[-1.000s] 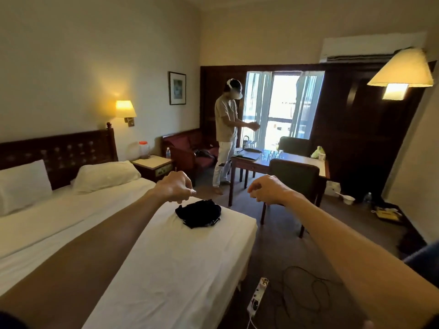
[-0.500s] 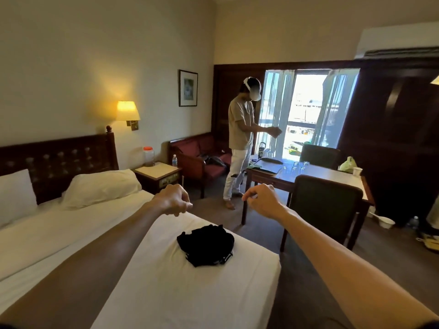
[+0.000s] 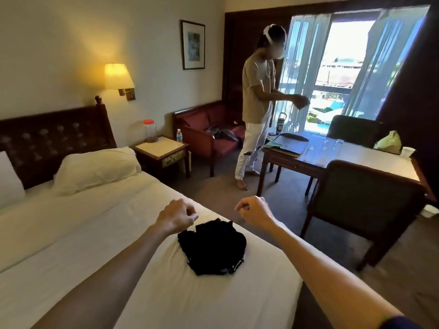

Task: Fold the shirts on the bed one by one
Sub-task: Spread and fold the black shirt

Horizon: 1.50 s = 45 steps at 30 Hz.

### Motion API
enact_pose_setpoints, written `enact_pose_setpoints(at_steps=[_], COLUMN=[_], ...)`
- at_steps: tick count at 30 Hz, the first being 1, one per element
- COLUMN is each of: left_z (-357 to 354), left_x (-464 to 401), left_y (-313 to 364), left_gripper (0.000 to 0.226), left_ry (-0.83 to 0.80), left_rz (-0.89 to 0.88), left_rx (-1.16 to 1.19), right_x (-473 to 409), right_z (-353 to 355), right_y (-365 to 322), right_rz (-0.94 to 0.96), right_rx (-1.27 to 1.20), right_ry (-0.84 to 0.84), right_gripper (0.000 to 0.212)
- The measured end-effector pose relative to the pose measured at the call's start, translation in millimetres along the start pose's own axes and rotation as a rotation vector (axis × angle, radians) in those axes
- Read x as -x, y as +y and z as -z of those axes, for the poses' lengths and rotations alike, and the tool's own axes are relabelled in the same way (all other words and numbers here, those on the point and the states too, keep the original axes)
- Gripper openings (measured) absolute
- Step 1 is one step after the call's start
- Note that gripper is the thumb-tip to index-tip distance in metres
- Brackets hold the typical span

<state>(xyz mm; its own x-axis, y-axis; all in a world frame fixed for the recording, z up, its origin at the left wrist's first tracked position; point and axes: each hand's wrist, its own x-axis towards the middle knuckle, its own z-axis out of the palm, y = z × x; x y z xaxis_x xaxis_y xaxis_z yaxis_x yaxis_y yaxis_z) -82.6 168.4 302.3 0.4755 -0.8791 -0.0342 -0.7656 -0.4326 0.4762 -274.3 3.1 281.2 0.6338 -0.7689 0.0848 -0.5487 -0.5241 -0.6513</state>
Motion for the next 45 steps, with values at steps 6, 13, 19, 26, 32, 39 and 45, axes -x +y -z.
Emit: enact_pose_setpoints(at_steps=[6,13,19,26,32,39,45], left_z=[-91,-273,-413,-492,-474,-386,-229], left_x=[-121,-195,-221,-234,-251,-235,-195], left_y=[-48,-119,-159,-185,-209,-188,-148], left_gripper=[0.013,0.008,0.085,0.086,0.034,0.034,0.034], left_ry=[-0.117,-0.287,-0.481,-0.273,-0.211,-0.145,0.113], left_rz=[0.141,0.275,0.519,0.522,0.318,0.380,0.311], left_rx=[-0.001,0.028,0.191,-0.076,-0.112,-0.030,0.047], right_x=[-114,-151,-159,-182,-187,-184,-204], right_z=[-92,-217,-298,-363,-360,-306,-210], right_y=[97,253,336,370,366,298,171], right_rz=[-0.086,-0.193,-0.123,-0.141,-0.006,0.078,0.143], right_rx=[0.008,0.119,0.257,0.348,0.494,0.428,0.187], right_ry=[-0.182,-0.451,-0.801,-0.579,-0.482,-0.377,-0.294], right_gripper=[0.031,0.031,0.109,0.079,0.025,0.013,0.017])
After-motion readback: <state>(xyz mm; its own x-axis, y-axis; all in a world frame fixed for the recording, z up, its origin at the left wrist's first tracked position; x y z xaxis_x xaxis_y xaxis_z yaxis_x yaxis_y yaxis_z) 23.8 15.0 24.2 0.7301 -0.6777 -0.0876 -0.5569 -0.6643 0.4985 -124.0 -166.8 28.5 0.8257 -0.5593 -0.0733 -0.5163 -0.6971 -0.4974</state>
